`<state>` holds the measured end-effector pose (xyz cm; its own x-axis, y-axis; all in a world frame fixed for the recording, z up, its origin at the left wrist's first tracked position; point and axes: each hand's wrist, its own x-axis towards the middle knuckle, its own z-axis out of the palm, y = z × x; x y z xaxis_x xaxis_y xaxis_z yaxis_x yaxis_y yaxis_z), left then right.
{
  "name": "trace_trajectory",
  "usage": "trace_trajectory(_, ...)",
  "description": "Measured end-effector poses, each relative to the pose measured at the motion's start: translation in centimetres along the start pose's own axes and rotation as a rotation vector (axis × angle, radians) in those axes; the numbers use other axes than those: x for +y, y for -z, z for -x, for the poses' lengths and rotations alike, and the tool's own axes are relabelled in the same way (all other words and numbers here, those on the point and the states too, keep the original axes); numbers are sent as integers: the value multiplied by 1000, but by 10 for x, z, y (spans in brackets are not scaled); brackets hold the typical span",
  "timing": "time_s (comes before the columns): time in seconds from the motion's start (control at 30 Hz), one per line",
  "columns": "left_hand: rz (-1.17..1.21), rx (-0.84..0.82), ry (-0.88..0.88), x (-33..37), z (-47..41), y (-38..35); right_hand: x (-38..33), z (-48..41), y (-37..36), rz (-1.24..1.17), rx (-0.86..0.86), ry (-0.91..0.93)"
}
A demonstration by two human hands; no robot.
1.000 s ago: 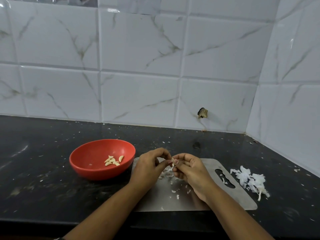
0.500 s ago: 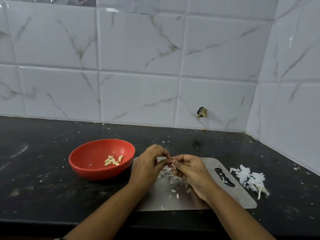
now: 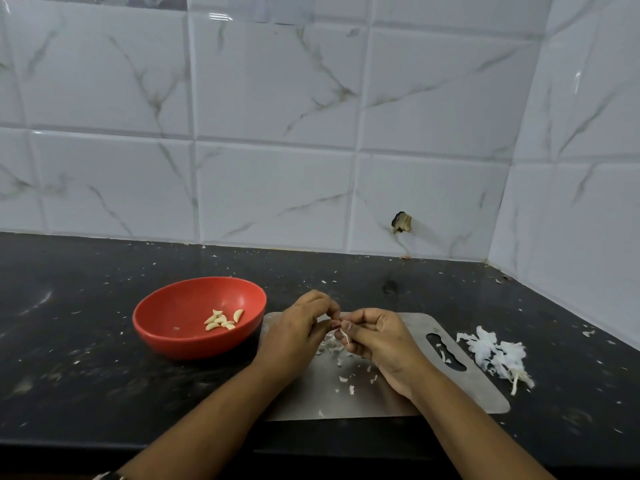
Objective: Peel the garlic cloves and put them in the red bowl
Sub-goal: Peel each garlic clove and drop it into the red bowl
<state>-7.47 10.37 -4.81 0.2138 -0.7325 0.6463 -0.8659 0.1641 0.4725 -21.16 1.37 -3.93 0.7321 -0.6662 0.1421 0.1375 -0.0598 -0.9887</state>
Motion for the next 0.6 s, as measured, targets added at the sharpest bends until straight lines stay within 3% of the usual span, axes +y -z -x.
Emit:
trace_trajectory(0.37,-91,-25,12,2,3,-5,0,-4,-2,-68,47,-6)
trace_trajectory(0.6,-89,30,127,-5,2,-3,-3,-2,-1,-150,77,20)
